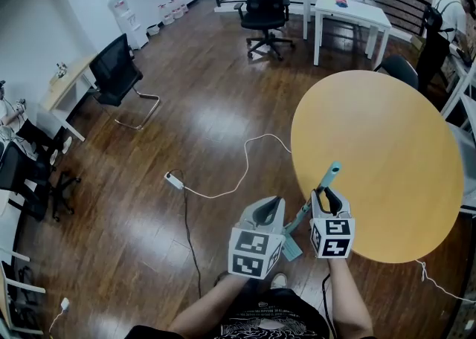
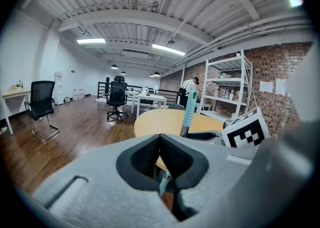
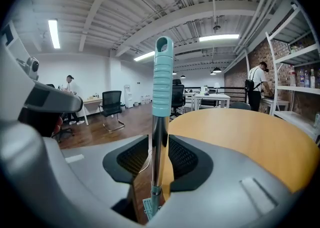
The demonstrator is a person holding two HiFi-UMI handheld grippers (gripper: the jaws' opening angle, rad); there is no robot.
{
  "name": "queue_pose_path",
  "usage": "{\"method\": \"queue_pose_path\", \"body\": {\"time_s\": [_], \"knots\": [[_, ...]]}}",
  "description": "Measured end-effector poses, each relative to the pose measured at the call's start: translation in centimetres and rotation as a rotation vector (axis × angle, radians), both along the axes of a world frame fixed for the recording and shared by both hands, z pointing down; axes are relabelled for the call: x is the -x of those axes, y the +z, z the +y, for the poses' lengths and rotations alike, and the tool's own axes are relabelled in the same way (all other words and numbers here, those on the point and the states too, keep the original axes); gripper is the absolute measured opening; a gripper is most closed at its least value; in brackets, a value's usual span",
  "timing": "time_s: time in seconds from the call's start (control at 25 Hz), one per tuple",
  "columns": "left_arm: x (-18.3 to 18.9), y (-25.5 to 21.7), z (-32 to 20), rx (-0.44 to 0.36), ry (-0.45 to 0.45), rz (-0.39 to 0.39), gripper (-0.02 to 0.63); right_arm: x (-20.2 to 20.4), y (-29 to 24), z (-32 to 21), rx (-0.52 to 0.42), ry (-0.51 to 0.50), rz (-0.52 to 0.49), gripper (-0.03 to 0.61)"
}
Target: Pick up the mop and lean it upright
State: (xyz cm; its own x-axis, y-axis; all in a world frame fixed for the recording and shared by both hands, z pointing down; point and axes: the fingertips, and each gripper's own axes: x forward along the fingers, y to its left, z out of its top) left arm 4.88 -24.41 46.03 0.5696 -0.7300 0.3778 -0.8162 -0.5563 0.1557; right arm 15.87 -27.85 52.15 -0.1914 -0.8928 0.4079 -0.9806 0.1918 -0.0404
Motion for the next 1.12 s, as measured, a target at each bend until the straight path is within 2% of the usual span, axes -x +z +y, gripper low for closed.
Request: {"method": "queue_pose_path", "body": {"time_s": [0.84, 0.96, 1.08, 1.12], "knots": [[0.1, -0.3, -0.1, -0.002, -0.012, -0.004, 0.003, 0.2, -0.5, -0.2, -0.001, -0.005, 0.006, 0.114], [0.1, -0.2, -0.2, -0.003, -0.011, -0.002, 0.003, 0.0, -0.7, 0.2, -0.009, 0.013, 0.017, 0.073], [-0.1, -0.1, 0.0, -0.007, -0.01, 0.002, 0.003, 0.0, -1.6, 1.2, -0.035, 0.026, 0.018, 0.004], [-0.2, -0.1, 0.1, -0.009, -0.009, 0.003, 0.003, 0.1, -2.0, 1.6, -0.045, 0.026, 0.014, 0.001]]}}
